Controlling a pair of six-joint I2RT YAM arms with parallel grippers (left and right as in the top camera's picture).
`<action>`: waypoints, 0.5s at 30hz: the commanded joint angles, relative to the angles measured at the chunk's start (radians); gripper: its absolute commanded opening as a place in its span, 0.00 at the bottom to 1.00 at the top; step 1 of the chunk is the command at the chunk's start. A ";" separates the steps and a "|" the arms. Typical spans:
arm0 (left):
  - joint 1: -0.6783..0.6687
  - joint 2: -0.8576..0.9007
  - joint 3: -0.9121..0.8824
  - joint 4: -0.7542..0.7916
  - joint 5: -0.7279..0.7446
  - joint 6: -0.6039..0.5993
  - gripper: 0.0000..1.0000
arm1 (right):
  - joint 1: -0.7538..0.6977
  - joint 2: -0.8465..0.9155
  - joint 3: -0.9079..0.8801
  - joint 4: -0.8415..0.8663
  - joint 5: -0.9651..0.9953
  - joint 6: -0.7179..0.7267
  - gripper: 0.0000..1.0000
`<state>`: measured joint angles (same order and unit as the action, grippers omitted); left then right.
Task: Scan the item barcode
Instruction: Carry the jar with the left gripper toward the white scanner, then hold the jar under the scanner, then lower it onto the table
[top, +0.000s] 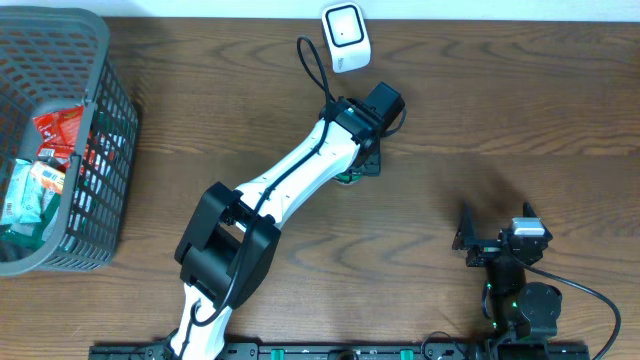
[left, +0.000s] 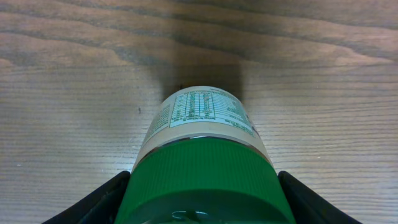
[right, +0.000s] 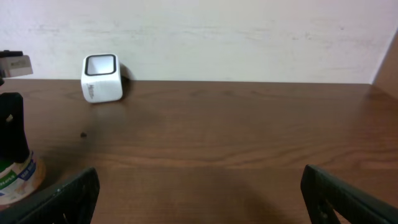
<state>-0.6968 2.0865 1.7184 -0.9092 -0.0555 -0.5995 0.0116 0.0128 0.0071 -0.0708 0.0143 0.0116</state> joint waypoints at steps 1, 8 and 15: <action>0.002 0.007 -0.003 0.010 -0.024 -0.008 0.58 | 0.001 -0.002 -0.002 -0.004 -0.005 0.010 0.99; 0.002 0.007 -0.010 0.010 -0.024 -0.008 0.66 | 0.001 -0.002 -0.002 -0.004 -0.005 0.010 0.99; 0.002 0.007 -0.013 0.011 -0.024 -0.008 0.70 | 0.001 -0.002 -0.002 -0.004 -0.005 0.010 0.99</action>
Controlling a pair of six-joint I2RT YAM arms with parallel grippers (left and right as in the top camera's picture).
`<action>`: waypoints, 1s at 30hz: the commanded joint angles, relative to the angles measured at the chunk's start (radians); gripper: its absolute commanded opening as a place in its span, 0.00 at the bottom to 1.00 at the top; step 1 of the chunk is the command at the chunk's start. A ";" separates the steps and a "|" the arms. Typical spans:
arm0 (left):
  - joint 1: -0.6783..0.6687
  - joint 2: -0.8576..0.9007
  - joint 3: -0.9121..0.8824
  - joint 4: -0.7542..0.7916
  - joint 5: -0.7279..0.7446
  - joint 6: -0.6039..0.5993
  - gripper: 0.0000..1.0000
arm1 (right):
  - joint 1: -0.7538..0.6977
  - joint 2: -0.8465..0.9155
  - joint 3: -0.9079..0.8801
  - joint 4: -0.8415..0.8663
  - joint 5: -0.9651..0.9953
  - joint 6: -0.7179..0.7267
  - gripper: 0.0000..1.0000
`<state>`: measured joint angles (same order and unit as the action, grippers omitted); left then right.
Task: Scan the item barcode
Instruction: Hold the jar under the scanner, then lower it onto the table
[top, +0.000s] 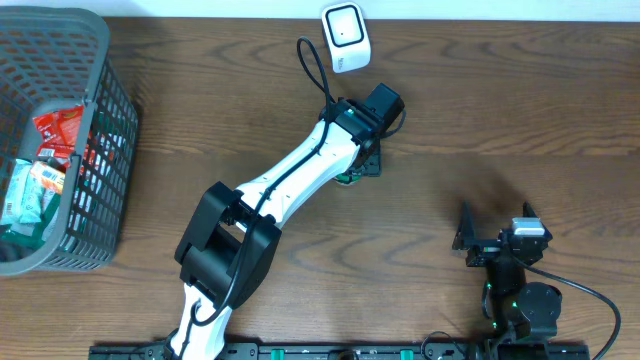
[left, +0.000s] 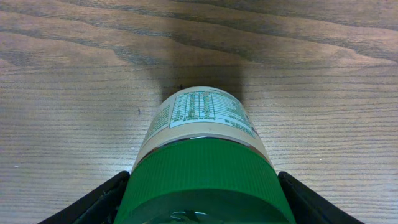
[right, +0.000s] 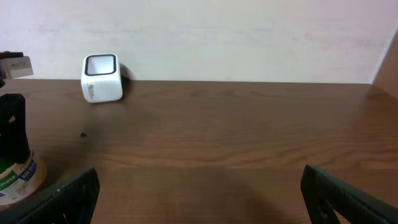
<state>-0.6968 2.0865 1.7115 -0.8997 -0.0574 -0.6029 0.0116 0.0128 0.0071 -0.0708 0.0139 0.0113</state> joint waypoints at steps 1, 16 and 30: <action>0.002 0.007 -0.006 0.001 -0.022 -0.005 0.69 | 0.001 -0.002 -0.002 -0.004 -0.005 0.010 0.99; -0.002 0.007 -0.040 0.001 -0.022 -0.005 0.69 | 0.001 -0.002 -0.002 -0.004 -0.005 0.010 0.99; 0.001 0.006 -0.042 0.013 0.023 0.011 0.91 | 0.001 -0.002 -0.002 -0.004 -0.005 0.010 0.99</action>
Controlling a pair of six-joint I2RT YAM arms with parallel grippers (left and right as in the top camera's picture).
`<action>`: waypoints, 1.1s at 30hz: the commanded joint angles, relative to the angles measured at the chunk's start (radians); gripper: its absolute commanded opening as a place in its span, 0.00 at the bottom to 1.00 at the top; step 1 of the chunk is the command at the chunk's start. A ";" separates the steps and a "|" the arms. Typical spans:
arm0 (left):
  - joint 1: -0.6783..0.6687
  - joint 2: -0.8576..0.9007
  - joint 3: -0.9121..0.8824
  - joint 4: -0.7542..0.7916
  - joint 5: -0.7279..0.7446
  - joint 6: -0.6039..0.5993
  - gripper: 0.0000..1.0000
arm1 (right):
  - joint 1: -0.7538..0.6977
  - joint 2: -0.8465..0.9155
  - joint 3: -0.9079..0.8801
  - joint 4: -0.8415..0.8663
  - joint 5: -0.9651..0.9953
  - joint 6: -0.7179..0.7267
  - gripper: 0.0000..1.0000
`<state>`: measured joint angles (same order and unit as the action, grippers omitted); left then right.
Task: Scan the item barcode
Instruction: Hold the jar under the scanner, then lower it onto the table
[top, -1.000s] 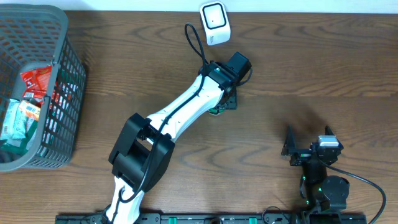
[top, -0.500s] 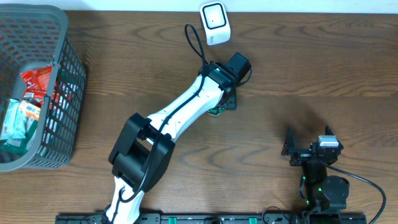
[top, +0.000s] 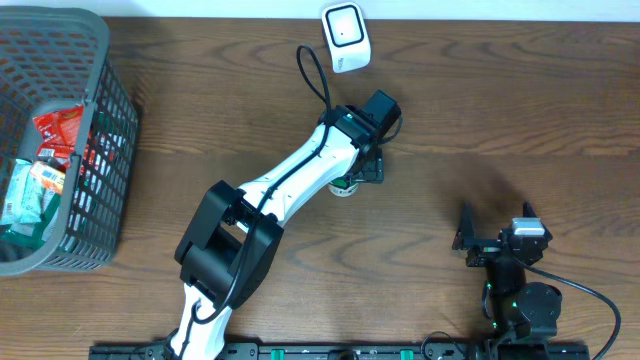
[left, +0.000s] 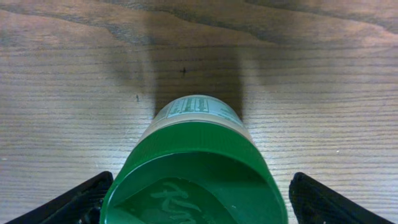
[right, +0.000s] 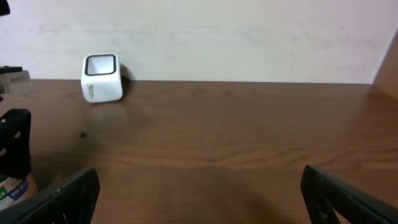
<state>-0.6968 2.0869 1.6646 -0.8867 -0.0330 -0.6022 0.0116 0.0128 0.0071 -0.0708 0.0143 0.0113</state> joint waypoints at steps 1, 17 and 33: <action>0.001 0.006 0.006 0.000 -0.002 0.019 0.91 | 0.001 -0.002 -0.002 -0.004 -0.005 0.010 0.99; -0.026 0.006 -0.047 0.011 -0.009 0.033 0.76 | 0.001 -0.002 -0.002 -0.004 -0.005 0.010 0.99; -0.026 0.003 -0.047 0.036 0.060 -0.004 0.75 | 0.001 -0.002 -0.002 -0.004 -0.005 0.010 0.99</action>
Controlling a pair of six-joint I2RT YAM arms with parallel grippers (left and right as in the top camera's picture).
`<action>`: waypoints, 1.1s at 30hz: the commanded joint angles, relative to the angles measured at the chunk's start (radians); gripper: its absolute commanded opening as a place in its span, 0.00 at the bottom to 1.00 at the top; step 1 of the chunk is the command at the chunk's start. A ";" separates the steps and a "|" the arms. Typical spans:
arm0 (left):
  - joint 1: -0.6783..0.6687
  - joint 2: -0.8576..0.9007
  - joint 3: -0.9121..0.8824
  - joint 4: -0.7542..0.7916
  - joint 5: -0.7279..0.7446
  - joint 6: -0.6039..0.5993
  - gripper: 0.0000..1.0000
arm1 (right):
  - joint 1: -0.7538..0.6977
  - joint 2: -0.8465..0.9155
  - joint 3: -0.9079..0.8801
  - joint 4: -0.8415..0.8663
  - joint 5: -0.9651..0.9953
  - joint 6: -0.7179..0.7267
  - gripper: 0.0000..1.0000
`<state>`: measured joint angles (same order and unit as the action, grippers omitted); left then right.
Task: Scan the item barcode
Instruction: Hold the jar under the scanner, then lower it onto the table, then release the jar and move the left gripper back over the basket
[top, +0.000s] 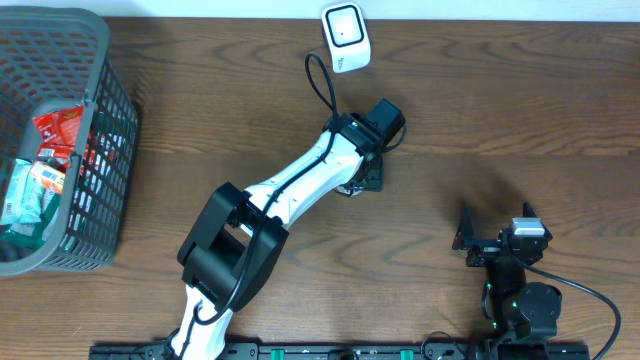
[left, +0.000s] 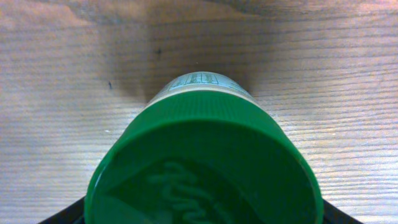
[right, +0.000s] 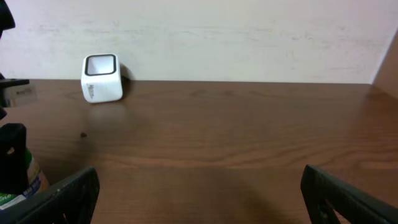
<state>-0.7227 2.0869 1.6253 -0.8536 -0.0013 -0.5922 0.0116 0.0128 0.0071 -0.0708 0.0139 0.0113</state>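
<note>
A bottle with a green cap (left: 202, 168) and a pale printed label (left: 199, 83) stands upright on the wooden table, seen from above in the left wrist view. My left gripper (left: 202, 210) is open around the cap, with only the fingertips (left: 65, 216) showing at the bottom corners. Overhead, the left gripper (top: 364, 176) hides nearly all of the bottle. The bottle's lower label (right: 23, 185) shows at the left edge of the right wrist view. The white scanner (top: 345, 37) sits at the table's back edge, beyond the bottle. My right gripper (right: 199, 193) rests open and empty at the front right.
A grey mesh basket (top: 105, 120) holding several packaged items stands at the far left. The left arm stretches diagonally from the front left across the middle of the table (top: 520, 110). A wall rises behind the scanner (right: 101, 78).
The left gripper's fingers now stand wider apart, at the edges of the wrist view. The green cap fills more of that view, and less label shows. The right arm is unchanged.
At first my left gripper was shut on the green cap, with the bottle standing on the table in front of the scanner. It stayed so half a second later. Then the fingers stood clear of the cap. Now they are wider still, and the bottle stands on its own.
</note>
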 joint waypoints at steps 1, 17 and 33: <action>0.000 -0.001 -0.007 0.003 0.027 -0.011 0.79 | 0.001 -0.002 -0.002 -0.004 -0.005 0.010 0.99; 0.130 -0.231 0.247 -0.231 -0.035 0.148 0.90 | 0.001 -0.002 -0.002 -0.004 -0.005 0.010 0.99; 1.017 -0.531 0.410 -0.373 -0.097 0.177 0.91 | 0.001 -0.002 -0.002 -0.004 -0.005 0.010 0.99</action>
<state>0.1658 1.5517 2.0296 -1.2095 -0.0860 -0.4358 0.0116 0.0128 0.0071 -0.0708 0.0143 0.0113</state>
